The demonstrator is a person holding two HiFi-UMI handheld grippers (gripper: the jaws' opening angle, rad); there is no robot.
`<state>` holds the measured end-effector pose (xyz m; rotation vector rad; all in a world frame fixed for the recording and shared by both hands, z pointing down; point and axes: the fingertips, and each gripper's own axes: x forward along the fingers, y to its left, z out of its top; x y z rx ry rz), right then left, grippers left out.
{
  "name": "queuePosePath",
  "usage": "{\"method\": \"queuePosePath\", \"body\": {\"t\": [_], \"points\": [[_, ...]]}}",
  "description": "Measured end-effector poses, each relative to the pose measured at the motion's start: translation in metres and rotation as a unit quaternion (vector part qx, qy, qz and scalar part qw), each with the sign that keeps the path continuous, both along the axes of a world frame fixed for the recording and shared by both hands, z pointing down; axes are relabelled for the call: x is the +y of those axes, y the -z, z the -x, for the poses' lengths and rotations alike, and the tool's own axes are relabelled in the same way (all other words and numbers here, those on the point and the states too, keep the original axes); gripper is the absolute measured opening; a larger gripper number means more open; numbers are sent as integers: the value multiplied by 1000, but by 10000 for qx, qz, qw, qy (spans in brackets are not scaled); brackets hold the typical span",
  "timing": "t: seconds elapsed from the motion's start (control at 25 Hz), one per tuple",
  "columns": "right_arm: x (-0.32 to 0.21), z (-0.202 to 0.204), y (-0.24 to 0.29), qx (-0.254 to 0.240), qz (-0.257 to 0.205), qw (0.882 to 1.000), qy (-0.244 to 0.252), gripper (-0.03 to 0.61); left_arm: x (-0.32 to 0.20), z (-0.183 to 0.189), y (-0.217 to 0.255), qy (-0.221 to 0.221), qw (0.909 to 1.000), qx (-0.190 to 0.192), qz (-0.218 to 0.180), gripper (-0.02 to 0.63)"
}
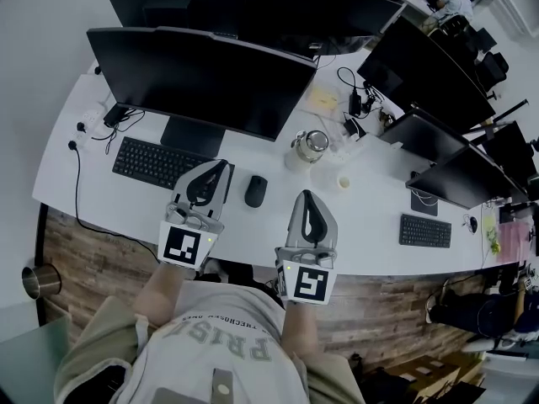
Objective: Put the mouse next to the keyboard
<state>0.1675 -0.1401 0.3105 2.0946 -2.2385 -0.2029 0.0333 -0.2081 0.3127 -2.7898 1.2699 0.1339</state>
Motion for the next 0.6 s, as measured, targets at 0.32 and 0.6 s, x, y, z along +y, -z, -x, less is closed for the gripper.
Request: {"method": "queuePosePath", "body": {"t": [0.32, 0.6], "points": [[-3, -3, 2, 24, 44, 10000, 49, 0, -2, -2, 2, 5, 9999, -78, -78, 11], [-6, -9, 5, -69, -41, 10000, 24, 0, -7, -1, 5, 71, 9999, -73, -64, 11]]}}
